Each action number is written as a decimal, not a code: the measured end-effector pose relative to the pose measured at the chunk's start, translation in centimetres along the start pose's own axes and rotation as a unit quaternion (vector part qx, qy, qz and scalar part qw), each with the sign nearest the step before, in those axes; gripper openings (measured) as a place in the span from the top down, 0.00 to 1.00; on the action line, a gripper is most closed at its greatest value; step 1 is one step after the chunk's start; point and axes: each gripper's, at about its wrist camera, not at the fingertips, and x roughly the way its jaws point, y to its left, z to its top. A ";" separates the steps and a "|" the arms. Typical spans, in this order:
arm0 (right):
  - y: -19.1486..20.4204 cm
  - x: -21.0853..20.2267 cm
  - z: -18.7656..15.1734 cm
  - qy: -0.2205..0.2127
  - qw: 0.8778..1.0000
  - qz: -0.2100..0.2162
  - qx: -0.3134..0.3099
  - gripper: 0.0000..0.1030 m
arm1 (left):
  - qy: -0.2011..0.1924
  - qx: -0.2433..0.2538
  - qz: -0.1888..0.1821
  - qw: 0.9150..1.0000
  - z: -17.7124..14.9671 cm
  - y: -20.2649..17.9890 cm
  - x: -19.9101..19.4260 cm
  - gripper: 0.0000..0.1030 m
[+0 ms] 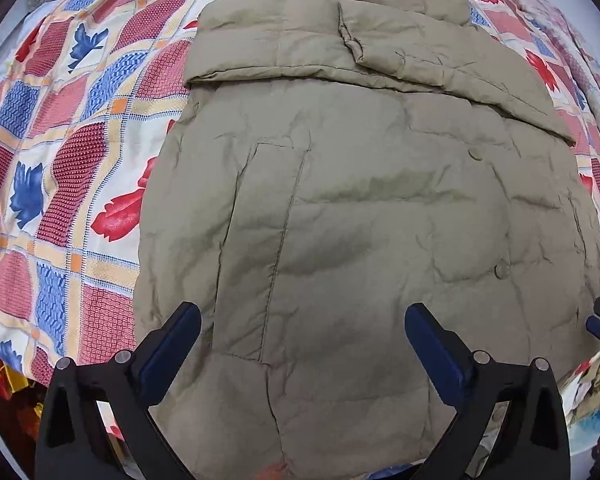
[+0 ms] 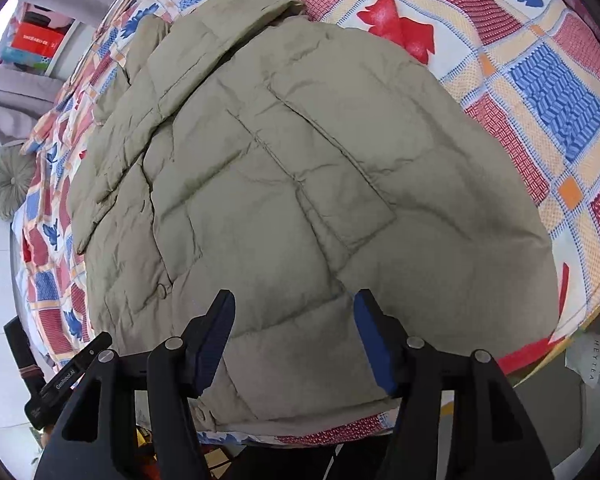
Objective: Fold large clothes
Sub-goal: 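Grasp the jacket hem with both tools and lift it toward the collar, then carry the lifted hem with both tools over the body toward the collar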
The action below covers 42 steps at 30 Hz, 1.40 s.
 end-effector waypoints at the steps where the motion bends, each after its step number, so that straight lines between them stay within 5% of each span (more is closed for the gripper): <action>1: -0.5 -0.3 -0.1 -0.002 1.000 0.006 0.006 0.35 | 0.000 -0.001 0.000 1.000 -0.1 0.1 0.1 0.01; 4: -2.1 -1.3 -0.4 -0.016 0.999 0.035 0.027 0.14 | 0.022 -0.008 -0.030 0.999 -0.6 0.7 0.9 0.01; 16: -7.4 -2.5 -2.9 -0.006 0.986 0.114 0.119 0.14 | 0.065 -0.065 -0.138 0.986 -5.5 4.0 2.5 0.01; 23: -8.8 0.4 -4.9 0.044 0.970 0.165 0.175 0.14 | 0.097 -0.120 -0.223 0.962 -7.3 5.6 2.3 0.01; 32: -6.8 4.7 -5.3 0.076 0.955 0.220 0.183 0.13 | 0.180 -0.156 -0.318 0.918 -11.0 5.1 3.4 0.01; 38: -5.5 5.1 -3.6 0.068 0.942 0.268 0.191 0.13 | 0.213 -0.160 -0.342 0.901 -12.2 3.4 5.0 0.01; 42: -4.4 4.6 -2.6 0.060 0.929 0.308 0.194 0.13 | 0.172 -0.199 -0.343 0.902 -11.5 3.7 4.9 0.01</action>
